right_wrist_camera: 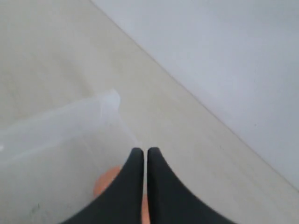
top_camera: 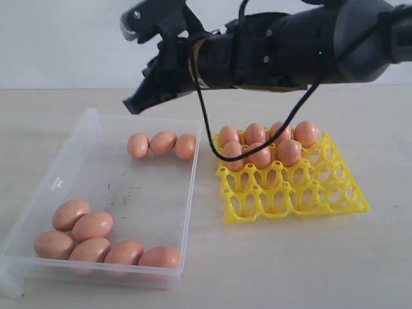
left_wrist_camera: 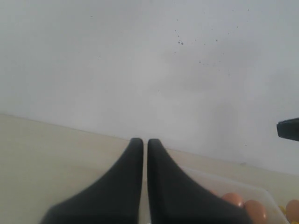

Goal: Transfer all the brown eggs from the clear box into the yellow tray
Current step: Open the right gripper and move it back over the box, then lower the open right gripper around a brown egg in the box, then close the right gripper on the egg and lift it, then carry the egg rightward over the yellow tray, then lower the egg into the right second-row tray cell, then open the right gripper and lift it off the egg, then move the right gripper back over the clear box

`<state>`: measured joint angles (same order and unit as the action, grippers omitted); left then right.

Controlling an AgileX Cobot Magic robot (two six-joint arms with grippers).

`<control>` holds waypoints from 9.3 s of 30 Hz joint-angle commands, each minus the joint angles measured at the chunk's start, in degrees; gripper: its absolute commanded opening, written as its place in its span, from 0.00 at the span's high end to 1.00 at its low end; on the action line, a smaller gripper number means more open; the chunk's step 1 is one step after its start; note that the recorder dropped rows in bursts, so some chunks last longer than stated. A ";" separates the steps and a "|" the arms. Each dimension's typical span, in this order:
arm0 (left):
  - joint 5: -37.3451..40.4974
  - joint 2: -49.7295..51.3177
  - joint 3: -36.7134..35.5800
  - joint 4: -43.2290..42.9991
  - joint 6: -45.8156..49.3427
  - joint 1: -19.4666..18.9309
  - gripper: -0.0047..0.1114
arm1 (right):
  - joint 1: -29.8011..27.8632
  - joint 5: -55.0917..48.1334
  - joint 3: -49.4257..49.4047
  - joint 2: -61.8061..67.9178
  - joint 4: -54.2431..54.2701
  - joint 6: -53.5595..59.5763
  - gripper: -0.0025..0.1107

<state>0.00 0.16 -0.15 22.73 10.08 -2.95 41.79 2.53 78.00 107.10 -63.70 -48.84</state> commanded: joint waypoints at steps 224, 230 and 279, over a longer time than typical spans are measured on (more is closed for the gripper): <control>0.00 -0.16 0.15 0.28 0.33 0.24 0.93 | -52.47 67.43 -29.16 18.69 0.25 15.54 0.98; 0.00 -0.16 0.15 0.28 0.33 0.24 0.93 | -52.47 67.43 -29.16 20.23 1.68 17.38 0.98; 0.00 -0.16 0.15 0.28 0.33 0.24 0.93 | -8.99 -1.38 -11.92 -1.18 -0.47 11.98 0.98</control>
<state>0.00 0.16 -0.15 22.73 10.08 -2.95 29.27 18.49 62.83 107.68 -66.46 -38.66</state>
